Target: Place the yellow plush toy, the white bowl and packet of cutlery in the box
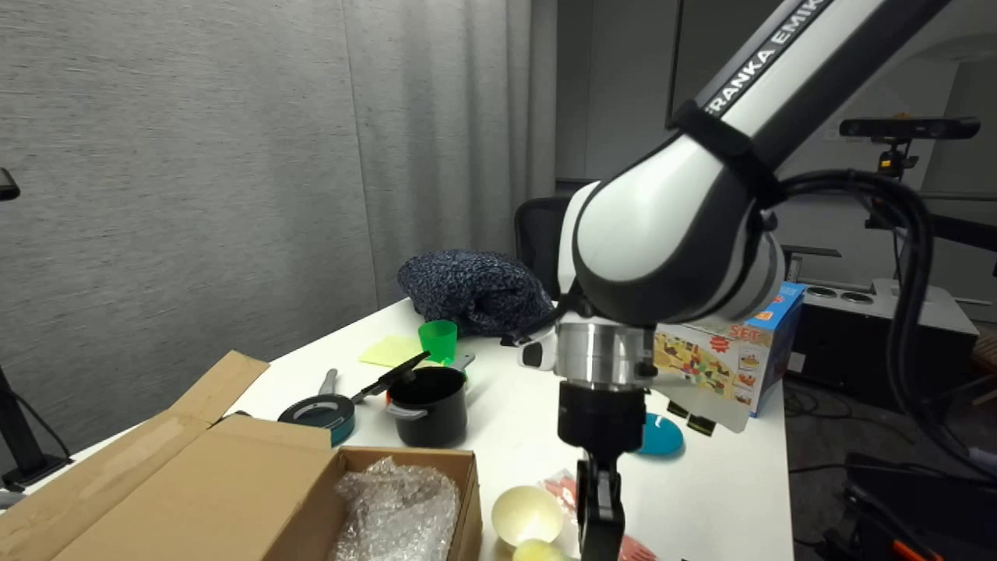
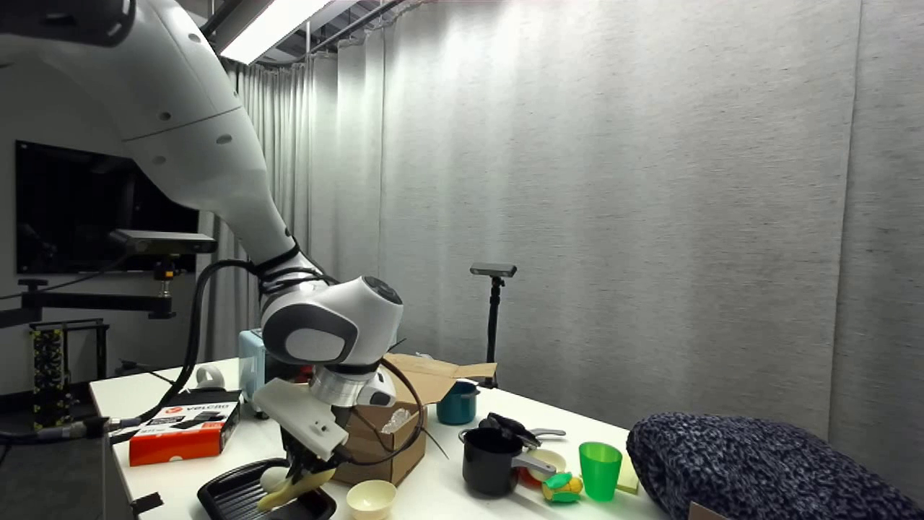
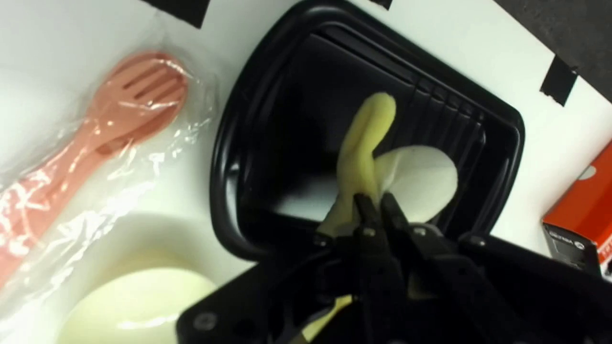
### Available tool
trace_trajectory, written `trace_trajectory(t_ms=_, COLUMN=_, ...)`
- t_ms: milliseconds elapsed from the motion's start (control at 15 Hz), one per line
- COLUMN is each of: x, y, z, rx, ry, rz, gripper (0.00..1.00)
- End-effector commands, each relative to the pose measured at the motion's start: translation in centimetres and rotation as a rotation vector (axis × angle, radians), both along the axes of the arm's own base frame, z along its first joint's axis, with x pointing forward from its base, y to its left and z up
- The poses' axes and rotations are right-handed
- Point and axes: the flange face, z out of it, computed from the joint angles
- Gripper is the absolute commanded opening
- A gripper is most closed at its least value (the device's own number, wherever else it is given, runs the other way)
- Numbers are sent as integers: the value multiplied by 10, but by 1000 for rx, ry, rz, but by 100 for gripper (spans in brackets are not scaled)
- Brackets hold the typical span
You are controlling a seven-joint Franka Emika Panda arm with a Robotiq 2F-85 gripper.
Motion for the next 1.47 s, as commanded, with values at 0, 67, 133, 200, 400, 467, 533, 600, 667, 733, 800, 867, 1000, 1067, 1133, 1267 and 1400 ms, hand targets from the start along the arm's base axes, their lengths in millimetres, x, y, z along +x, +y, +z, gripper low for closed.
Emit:
trace_trajectory(t_ms=0, x=2, y=-24, z=56, rx=73, ry=-52, rz=46, gripper=2)
trace_trajectory(t_ms=67, x=0, y=-29, z=71, rx=81, ry=-37, rz=95, gripper=2)
trace_trajectory(t_ms=133, x=1, y=-32, z=84, rx=82, ry=-31, rz=119, gripper=2)
trace_trajectory(t_ms=200, x=0, y=-36, z=99, rx=82, ry=-13, rz=156, gripper=2)
trace_trajectory(t_ms=400, x=13, y=-43, z=133, rx=28, ry=-25, rz=216, gripper=2)
trace_trajectory(t_ms=467, x=24, y=-44, z=142, rx=21, ry=-53, rz=210, gripper=2)
trace_trajectory(t_ms=533, x=33, y=-45, z=148, rx=16, ry=-87, rz=203, gripper=2)
trace_trajectory(t_ms=600, x=46, y=-45, z=154, rx=18, ry=-126, rz=179, gripper=2)
trace_trajectory(t_ms=667, x=58, y=-44, z=157, rx=31, ry=-160, rz=151, gripper=2)
trace_trajectory(t_ms=733, x=68, y=-43, z=160, rx=42, ry=-186, rz=128, gripper=2)
trace_trajectory(t_ms=800, x=78, y=-42, z=161, rx=49, ry=-213, rz=106, gripper=2)
trace_trajectory(t_ms=867, x=89, y=-40, z=160, rx=61, ry=-236, rz=82, gripper=2)
trace_trajectory(t_ms=1000, x=106, y=-35, z=156, rx=82, ry=-268, rz=42, gripper=2)
trace_trajectory(t_ms=1067, x=114, y=-32, z=151, rx=93, ry=-275, rz=30, gripper=2)
trace_trajectory(t_ms=1133, x=122, y=-27, z=145, rx=101, ry=-272, rz=27, gripper=2)
trace_trajectory(t_ms=1267, x=133, y=-15, z=130, rx=114, ry=-254, rz=39, gripper=2)
trace_trajectory(t_ms=1400, x=140, y=0, z=116, rx=120, ry=-225, rz=66, gripper=2)
